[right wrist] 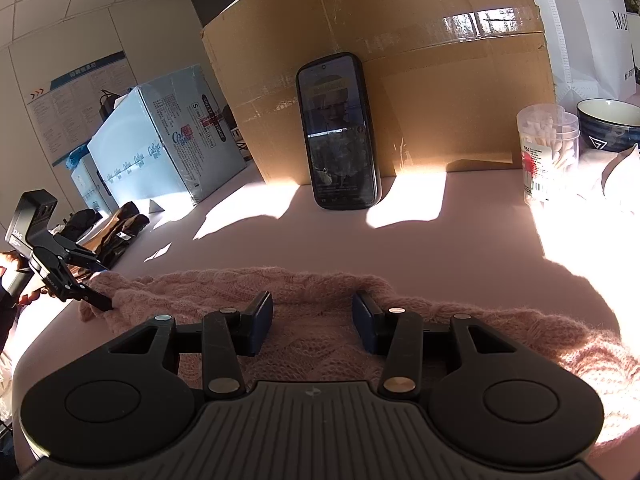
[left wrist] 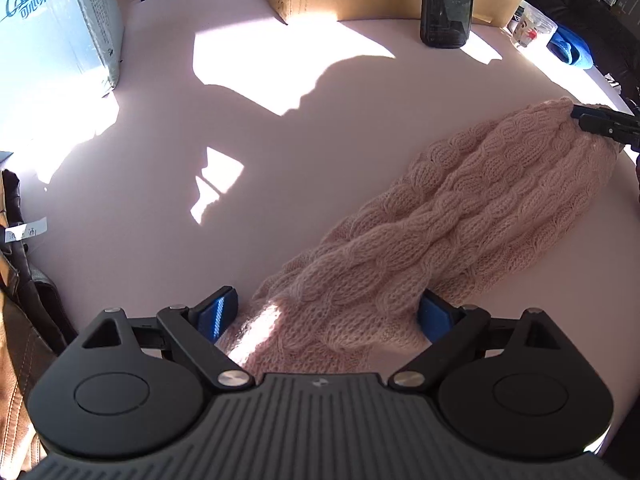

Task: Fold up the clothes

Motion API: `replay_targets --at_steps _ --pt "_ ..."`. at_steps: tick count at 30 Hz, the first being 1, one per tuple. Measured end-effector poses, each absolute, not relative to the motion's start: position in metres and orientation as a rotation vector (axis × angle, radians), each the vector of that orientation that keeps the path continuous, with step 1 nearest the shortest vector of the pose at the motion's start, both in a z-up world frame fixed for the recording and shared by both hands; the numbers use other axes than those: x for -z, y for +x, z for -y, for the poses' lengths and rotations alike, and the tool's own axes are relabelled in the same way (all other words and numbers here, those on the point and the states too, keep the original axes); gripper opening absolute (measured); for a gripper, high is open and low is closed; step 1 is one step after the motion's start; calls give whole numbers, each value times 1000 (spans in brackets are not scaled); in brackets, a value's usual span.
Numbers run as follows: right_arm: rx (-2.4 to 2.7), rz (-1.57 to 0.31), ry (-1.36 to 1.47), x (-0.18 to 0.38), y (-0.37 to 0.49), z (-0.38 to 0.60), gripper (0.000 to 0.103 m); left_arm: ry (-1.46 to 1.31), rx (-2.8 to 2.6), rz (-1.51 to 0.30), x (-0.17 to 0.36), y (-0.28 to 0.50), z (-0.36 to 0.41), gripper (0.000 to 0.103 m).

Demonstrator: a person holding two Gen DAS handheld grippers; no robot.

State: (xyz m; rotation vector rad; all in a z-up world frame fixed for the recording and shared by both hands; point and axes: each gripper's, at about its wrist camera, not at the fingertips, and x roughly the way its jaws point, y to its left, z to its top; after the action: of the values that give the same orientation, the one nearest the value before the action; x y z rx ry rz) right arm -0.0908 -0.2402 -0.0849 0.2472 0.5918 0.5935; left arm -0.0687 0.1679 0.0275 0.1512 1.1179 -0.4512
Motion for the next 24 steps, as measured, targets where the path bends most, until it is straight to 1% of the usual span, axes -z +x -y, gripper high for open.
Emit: replay_targets --at_steps 2,4,6,8,11,14,19,22,24 --pt "-595 -592 246 85 -91 240 42 135 440 -1104 -33 -78 -175 92" --pt "-594 -591 255 83 -92 240 43 147 438 -1050 -45 -91 -173 92" --pt "-599 -585 261 78 -94 239 49 181 447 -979 -60 -105 -166 91" --pt "-610 -575 245 73 -97 236 60 232 462 -898 -77 -121 -156 91" --pt "-615 -560 205 68 -102 229 66 294 470 -825 -92 -134 -144 91" --pt "-594 -566 189 72 -101 226 66 336 436 -835 -88 -131 -140 91" --pt "-589 -553 175 67 -105 229 67 299 354 -885 -73 -120 -155 91" --pt "-567 -514 148 59 -111 235 71 270 331 -861 -74 -124 -164 91" --pt "-543 -484 124 53 -115 239 72 237 336 -831 -77 -131 -169 91"
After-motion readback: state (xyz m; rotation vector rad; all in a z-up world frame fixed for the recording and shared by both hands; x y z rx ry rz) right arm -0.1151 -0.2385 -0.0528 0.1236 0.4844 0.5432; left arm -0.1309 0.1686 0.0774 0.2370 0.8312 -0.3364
